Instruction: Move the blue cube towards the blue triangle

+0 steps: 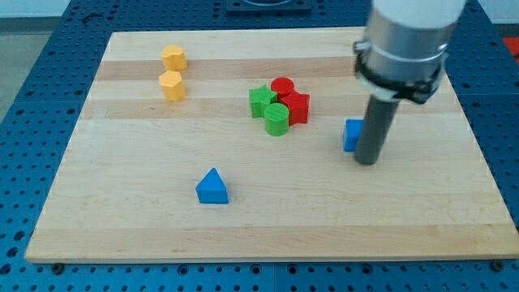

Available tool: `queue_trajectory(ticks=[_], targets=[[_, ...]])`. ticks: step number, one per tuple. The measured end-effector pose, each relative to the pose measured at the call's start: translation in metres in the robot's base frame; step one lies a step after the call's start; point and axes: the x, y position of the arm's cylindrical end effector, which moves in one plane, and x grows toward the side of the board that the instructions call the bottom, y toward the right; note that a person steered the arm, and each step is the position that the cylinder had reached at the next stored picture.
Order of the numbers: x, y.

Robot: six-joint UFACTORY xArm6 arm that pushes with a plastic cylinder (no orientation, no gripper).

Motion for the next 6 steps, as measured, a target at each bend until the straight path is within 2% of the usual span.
queue_trajectory(ticks=[3, 4, 6], targets=[[-0.061, 0.056], [-0.062, 0.032], [-0.011, -0.051]])
